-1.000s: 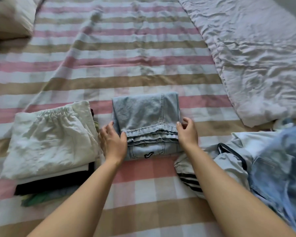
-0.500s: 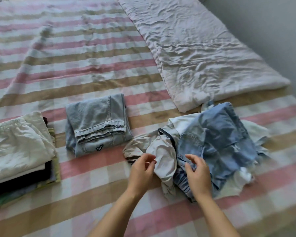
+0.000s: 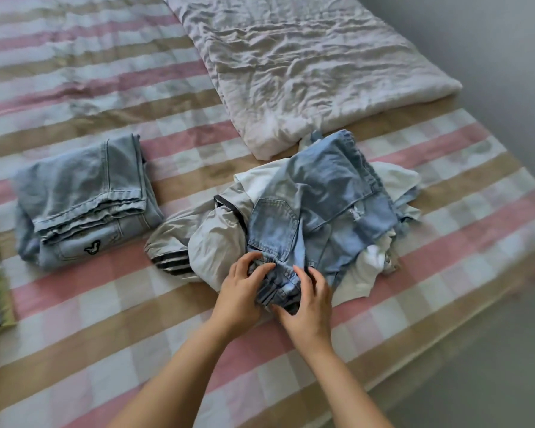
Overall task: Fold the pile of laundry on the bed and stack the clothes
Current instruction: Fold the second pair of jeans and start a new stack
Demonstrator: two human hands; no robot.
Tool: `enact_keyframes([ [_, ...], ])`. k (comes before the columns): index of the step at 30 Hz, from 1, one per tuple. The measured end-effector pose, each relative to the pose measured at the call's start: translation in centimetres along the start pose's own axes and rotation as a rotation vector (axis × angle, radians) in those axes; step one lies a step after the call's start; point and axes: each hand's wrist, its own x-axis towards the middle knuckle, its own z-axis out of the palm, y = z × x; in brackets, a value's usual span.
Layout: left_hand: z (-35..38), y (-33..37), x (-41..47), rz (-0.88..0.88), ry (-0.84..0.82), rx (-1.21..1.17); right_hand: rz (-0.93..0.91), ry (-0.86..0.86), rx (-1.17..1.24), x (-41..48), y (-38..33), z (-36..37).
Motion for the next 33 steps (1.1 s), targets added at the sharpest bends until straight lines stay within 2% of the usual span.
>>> enact_keyframes([
  [2, 0.0, -0.1, 0.3, 0.007, -0.022, 0.068, 0.0, 0.004, -0.012, 0.3, 0.1, 0.2],
  [6, -0.1, 0.2, 0.6, 0.015, 0.07, 0.055, 0.002, -0.032, -0.001, 0.4, 0.3, 0.2],
  [11, -1.6, 1.9, 0.9, -0.076, 0.137, -0.179, -0.074, -0.046, 0.119, -0.6, -0.3, -1.2],
  [18, -5.4, 4.5, 0.0, -0.154, 0.237, -0.534, -0.192, 0.086, 0.21, -2.2, -2.7, -3.6],
  [21, -6.4, 4.7, -1.2, -0.176, 0.29, -0.682, -0.124, 0.09, 0.157, -3.4, -2.1, -3.6],
  [23, -6.3, 4.0, -2.2, -0.213, 0.326, -0.787, -0.023, 0.021, 0.115, -4.5, -0.7, -3.0],
  [29, -2.3, 0.7, -5.0, -0.42, 0.323, -0.67, 0.153, -0.273, 0.138, -6.3, 2.9, -1.1],
  [31, -1.2, 0.5, -5.7, -0.4, 0.304, -0.664, 0.135, -0.252, 0.166, -6.1, 2.9, -1.1],
  [33, -0.8, 0.8, -6.1, -0.372, 0.333, -0.67, 0.066, -0.148, 0.18, -5.4, 2.4, -1.5],
])
